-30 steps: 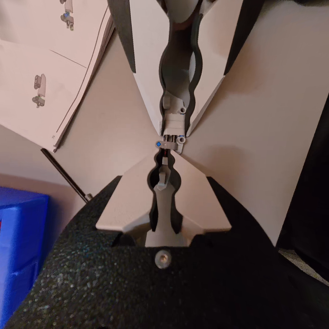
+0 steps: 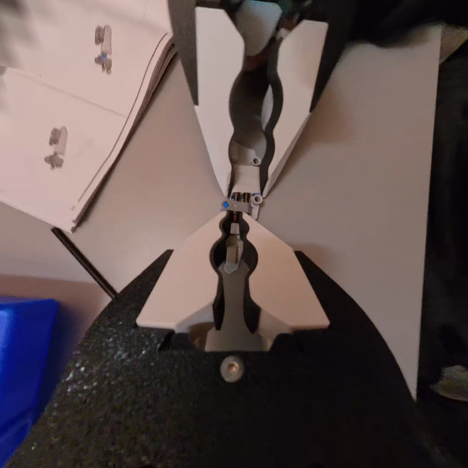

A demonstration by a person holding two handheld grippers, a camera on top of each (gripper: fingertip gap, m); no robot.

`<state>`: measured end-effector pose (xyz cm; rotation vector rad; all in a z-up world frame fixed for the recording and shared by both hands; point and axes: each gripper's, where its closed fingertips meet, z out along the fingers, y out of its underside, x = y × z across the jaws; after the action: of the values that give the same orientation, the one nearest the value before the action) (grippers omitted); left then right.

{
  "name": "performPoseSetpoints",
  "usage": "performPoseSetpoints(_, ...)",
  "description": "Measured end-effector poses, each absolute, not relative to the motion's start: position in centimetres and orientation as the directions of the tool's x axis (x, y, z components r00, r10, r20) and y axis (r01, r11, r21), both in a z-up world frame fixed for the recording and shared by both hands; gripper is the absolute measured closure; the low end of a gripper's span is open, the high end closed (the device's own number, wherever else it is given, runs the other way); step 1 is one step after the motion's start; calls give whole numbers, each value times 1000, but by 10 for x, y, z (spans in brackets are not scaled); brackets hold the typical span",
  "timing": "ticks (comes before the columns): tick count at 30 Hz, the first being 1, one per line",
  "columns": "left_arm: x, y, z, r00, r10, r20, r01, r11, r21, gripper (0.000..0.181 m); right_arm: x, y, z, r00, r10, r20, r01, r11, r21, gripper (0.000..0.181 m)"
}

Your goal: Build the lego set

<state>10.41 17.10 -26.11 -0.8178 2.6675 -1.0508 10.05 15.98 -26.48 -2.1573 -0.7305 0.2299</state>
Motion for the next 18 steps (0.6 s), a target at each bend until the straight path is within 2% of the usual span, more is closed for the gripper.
performPoseSetpoints(1,104,171,-261,-853,-522,14,-395,627,-672,180,100,160,-265,814,575,85,425,-488,-762,158)
performPoseSetpoints(4,104,171,-261,-886,-461,-53,-300,656,-693,179,100,160,-265,813,576,91,429,-485,-762,158)
performPoseSetpoints(9,103,169,-260,-890,-446,-96,-219,603,-767,178,100,159,-265,812,578,87,428,-485,-763,158)
performPoseSetpoints(13,104,169,-259,-897,-417,-145,-169,627,-761,179,100,159,-265,811,577,95,432,-483,-762,158)
performPoseSetpoints(18,103,169,-260,-882,-470,-33,-287,593,-752,179,100,159,-265,811,577,98,435,-482,-761,158)
